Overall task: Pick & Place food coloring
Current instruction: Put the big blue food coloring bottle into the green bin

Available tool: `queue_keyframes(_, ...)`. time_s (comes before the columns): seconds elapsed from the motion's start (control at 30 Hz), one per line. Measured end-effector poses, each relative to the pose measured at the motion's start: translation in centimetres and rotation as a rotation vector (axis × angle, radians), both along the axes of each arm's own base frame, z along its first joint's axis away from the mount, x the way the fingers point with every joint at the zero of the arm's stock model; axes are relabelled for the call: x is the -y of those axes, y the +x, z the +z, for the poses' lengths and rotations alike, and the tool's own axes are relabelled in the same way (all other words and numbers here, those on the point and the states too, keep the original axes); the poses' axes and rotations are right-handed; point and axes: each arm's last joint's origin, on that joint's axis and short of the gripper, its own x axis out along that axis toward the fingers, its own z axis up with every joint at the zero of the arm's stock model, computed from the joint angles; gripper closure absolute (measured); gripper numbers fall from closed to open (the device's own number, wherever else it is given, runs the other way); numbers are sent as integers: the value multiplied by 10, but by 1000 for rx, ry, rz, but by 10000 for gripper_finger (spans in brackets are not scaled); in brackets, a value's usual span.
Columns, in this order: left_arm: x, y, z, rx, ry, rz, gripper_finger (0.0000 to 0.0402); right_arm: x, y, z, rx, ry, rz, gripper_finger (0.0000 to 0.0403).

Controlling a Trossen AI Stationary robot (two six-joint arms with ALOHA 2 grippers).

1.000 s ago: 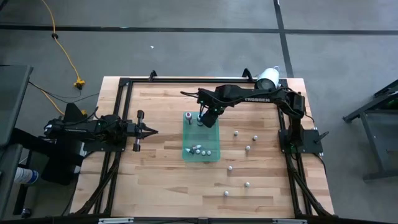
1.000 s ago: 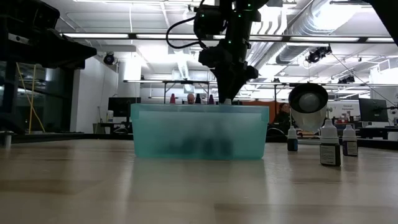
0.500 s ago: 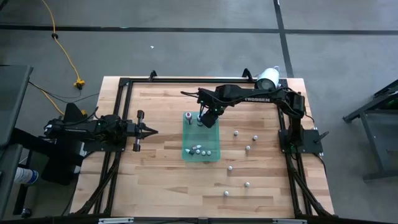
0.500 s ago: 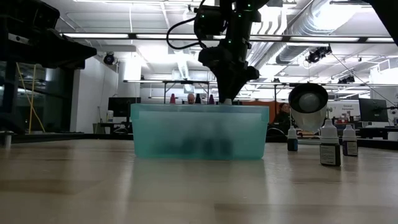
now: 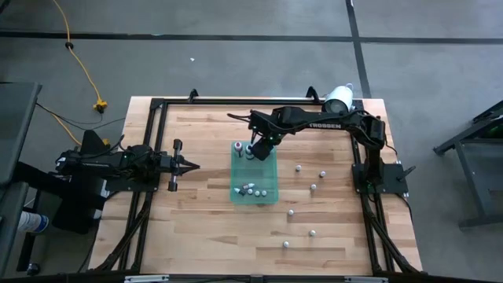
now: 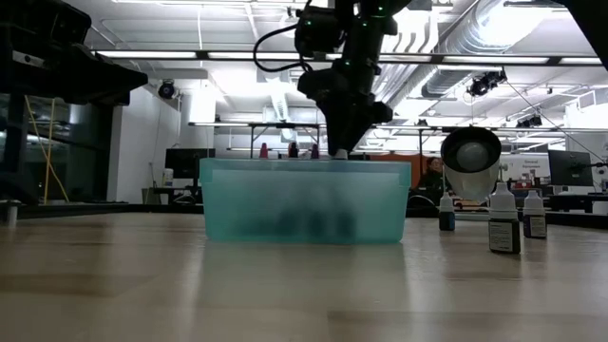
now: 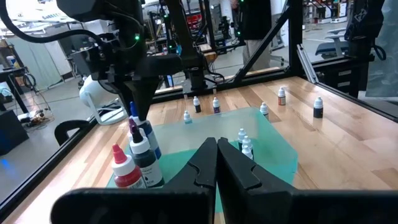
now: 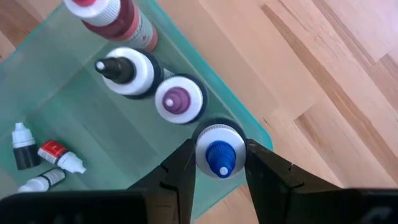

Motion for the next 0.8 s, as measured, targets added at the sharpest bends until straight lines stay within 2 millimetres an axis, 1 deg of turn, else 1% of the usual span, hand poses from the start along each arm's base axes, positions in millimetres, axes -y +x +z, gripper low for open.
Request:
queue_keyframes(0.5, 0, 0, 0, 0, 0, 0, 401, 0, -2, 0, -13, 11, -24, 289)
queue_keyframes(0.63, 0, 0, 0, 0, 0, 0, 401, 0, -2, -1, -9, 31, -71, 289)
queue_keyframes(0.8, 0, 0, 0, 0, 0, 0, 401, -1, -3, -12, -9, 57, -131, 289)
